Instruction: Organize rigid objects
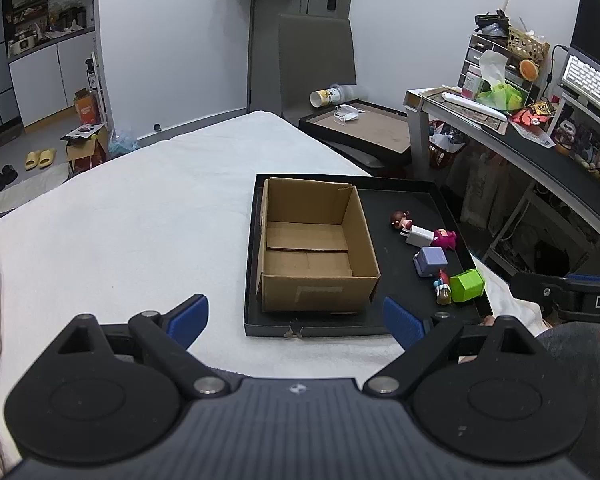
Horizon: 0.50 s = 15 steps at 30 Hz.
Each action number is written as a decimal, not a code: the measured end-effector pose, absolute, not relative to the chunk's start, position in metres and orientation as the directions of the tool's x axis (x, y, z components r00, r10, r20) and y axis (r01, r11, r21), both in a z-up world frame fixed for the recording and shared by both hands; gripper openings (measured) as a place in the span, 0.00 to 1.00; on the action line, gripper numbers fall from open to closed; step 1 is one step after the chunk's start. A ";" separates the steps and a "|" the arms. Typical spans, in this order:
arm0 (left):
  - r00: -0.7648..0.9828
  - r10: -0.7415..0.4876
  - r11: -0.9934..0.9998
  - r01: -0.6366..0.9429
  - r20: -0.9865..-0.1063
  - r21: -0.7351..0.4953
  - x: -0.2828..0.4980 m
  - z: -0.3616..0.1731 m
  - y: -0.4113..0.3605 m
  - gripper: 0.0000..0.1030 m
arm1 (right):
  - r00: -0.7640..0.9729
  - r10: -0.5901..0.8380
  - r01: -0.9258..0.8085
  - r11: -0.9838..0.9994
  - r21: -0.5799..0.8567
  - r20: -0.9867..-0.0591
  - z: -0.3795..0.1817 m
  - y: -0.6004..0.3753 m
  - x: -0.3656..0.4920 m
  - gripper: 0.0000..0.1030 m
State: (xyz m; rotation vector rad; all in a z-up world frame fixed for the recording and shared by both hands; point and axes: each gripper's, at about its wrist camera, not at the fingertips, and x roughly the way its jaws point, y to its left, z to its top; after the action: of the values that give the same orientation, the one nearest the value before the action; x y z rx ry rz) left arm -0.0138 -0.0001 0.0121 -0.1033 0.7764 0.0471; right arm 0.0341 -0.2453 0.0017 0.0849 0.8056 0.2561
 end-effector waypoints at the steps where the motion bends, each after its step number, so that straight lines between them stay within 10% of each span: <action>1: 0.711 0.005 0.994 -0.079 -0.703 -0.073 -0.013 0.012 -0.002 0.91 | 0.663 0.259 -0.195 0.966 0.172 -0.702 0.002 -0.245 0.034 1.00; 15: 0.708 -0.004 0.995 -0.071 -0.706 -0.077 -0.015 0.013 -0.005 0.91 | 0.665 0.247 -0.189 0.969 0.161 -0.705 0.001 -0.243 0.032 1.00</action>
State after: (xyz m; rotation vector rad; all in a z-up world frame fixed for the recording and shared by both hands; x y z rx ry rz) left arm -0.0148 -0.0048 0.0126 -0.1007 0.7830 0.0371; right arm 0.0316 -0.2432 0.0008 0.0765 0.8073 0.2461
